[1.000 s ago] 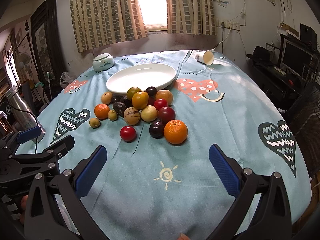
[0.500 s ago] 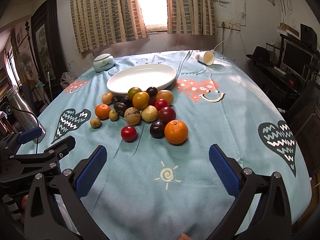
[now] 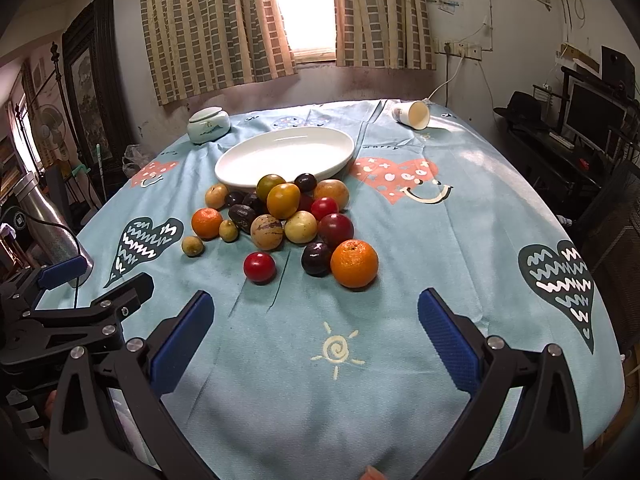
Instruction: Organize fruits
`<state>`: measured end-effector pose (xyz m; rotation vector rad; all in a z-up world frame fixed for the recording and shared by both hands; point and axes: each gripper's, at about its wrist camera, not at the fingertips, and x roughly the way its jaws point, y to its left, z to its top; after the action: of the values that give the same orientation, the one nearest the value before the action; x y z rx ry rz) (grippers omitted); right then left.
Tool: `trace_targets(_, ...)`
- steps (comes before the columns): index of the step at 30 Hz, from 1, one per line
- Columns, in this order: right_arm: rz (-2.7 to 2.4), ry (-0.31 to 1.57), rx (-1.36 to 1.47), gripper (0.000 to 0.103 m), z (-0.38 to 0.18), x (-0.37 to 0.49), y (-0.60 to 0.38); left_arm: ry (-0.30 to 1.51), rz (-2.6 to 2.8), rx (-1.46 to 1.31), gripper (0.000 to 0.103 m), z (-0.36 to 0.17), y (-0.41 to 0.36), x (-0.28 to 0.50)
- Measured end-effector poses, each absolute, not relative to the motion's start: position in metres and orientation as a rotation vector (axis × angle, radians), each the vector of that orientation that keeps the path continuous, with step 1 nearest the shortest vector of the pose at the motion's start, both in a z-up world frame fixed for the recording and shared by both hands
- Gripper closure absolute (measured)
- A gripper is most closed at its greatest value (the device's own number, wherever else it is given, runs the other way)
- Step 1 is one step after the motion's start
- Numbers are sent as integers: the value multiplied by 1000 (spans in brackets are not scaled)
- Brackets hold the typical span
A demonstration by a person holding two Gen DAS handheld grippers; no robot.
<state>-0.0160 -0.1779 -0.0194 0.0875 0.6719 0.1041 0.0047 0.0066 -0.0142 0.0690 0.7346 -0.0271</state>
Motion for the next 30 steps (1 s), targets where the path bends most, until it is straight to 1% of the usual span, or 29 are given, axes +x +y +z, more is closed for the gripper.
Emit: trace_targets(30, 110, 675, 97, 1, -21, -15, -180, 741, -30, 65, 2, -17, 7, 4)
